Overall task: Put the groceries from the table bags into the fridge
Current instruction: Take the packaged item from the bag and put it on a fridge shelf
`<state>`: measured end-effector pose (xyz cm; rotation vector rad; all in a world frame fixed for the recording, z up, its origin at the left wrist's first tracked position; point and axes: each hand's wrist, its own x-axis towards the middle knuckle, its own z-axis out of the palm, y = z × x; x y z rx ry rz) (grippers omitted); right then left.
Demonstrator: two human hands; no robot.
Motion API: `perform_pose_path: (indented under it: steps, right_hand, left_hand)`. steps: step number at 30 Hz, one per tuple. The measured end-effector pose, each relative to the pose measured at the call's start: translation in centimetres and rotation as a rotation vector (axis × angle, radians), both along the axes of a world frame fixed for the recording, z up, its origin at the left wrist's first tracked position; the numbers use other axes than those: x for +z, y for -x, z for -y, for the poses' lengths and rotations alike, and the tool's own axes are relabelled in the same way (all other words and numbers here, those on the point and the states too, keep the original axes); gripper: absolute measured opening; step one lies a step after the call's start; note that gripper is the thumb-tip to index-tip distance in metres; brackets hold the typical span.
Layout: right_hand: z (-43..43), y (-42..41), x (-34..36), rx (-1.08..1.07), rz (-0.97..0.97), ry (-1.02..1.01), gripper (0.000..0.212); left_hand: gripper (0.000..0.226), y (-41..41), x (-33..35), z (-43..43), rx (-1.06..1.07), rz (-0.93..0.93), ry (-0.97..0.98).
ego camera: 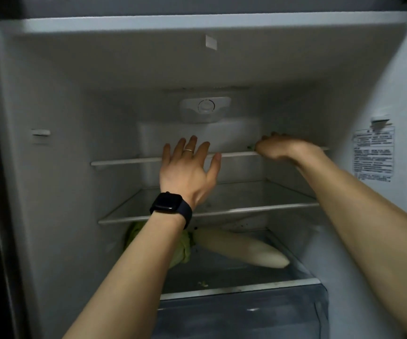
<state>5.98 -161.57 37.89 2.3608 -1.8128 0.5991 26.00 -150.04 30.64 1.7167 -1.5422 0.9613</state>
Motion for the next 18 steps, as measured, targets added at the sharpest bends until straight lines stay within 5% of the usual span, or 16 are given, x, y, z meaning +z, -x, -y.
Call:
perform_pose_path:
  steps: [3,8,12,18]
  right_hand:
    - [6.4,0.4,0.4,0.014,-0.023,-0.056,0.104]
    - [-1.3,0.1,-1.6,-0.058,0.045,0.191,0.066]
    - [-5.1,0.0,-5.0,-0.028,0.253,0.302,0.062]
    - [-11.0,1.4,-11.1,0.022,0.24,0.19,0.069]
  left_hand:
    - [0.06,0.0,0.2,-0.1,-0.005,-0.008,-0.036]
    - [0.061,0.1,0.5,-0.4,-0.009,-0.026,-0.087]
    - [0.061,0.1,1.0,-1.0,-0.007,-0.031,-0.194]
    - [0.067,0.8,-1.1,-4.0,-0.088,-0.077,-0.193]
